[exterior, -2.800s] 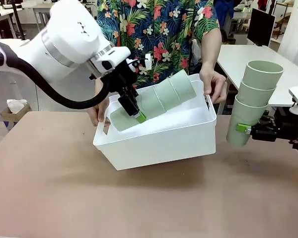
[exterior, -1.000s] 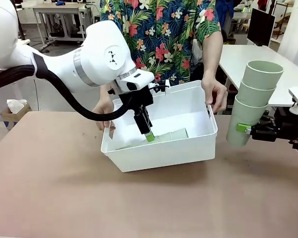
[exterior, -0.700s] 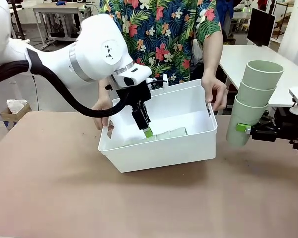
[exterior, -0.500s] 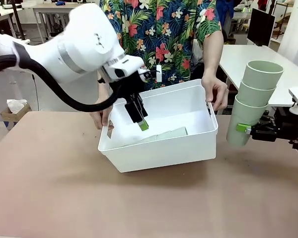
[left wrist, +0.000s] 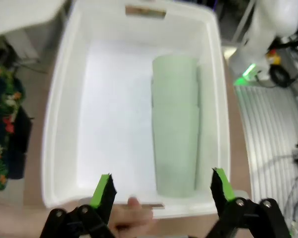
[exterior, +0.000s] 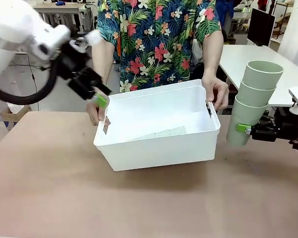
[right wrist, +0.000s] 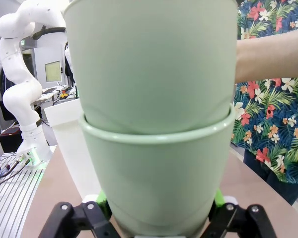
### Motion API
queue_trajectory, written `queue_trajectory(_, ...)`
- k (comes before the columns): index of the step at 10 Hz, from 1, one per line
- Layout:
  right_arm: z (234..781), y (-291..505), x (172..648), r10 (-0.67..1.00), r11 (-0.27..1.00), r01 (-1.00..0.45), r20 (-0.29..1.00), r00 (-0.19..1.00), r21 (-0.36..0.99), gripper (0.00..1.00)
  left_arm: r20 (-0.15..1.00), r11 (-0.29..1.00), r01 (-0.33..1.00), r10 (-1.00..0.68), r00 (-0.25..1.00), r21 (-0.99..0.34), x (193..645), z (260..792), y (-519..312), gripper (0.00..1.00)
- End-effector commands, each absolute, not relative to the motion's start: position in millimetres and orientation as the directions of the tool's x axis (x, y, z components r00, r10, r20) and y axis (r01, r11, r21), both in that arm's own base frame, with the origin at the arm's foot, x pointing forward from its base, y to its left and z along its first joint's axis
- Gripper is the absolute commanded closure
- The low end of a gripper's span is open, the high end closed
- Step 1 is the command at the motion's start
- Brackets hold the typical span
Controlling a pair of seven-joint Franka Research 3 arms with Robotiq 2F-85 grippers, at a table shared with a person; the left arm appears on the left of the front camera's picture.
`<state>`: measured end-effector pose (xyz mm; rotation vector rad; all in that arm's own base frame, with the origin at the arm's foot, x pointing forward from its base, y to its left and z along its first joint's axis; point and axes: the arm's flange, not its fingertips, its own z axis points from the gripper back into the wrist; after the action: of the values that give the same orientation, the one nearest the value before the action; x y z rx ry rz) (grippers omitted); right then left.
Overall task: Stack the cups and store them in the basket.
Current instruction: Place the stack of Reusable plastic cups into the Pantry Basket.
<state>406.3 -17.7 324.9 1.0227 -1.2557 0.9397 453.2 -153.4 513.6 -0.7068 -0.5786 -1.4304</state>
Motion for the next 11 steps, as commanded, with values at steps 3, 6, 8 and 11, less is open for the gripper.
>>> queue_trajectory(3,329,-17,406,0.005,0.286,-0.955,0.997,0.081,0.076,0.15,0.864,0.052,0.997,-0.498,0.068,-0.048,432,481,-36,0.00)
queue_trajectory(6,329,-17,406,0.005,0.286,-0.955,0.997,0.081,0.076,0.15,0.892,0.058,0.998,-0.451,0.038,-0.013,422,478,4,0.00)
queue_trajectory(8,329,-17,406,0.005,0.286,-0.955,0.997,0.081,0.076,0.15,0.872,0.073,0.997,-0.484,0.070,-0.039,426,475,8,0.00)
queue_trajectory(11,329,-17,406,0.005,0.286,-0.955,0.997,0.081,0.076,0.15,0.872,0.073,0.997,-0.484,0.070,-0.039,426,475,8,0.00)
